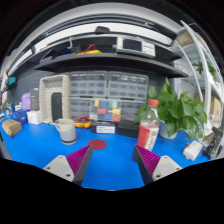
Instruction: Pour water
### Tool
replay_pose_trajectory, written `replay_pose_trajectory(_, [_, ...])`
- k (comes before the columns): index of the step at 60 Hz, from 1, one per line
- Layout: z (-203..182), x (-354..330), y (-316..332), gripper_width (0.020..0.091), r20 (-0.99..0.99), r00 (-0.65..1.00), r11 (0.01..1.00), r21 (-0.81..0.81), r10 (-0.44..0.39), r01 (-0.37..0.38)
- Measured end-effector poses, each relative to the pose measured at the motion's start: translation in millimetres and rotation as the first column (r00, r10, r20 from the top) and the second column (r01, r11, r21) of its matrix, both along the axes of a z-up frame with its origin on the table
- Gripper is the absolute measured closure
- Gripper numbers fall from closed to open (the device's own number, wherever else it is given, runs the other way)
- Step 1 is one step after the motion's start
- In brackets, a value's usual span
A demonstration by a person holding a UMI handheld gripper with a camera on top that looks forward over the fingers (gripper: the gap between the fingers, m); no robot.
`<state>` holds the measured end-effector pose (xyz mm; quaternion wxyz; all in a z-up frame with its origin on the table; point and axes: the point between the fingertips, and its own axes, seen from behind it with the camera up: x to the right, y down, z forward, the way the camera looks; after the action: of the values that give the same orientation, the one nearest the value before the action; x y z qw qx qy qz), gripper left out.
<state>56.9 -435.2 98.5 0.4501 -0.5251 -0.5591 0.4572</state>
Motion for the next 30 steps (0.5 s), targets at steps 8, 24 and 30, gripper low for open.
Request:
replay_pose_trajectory(8, [-11, -11, 56, 0.0246, -0.023, 0.998, 0.997, -0.043, -0.065, 0.064])
replay_pose_trajectory(24, [-6, -71, 119, 0.0258, -0.084, 0.992, 0.995, -0.036, -0.098, 0.095])
replay_pose_trajectory(30, [-8, -98, 119, 0.026, -0.088, 0.994, 0.998, -0.019, -0.064, 0.062])
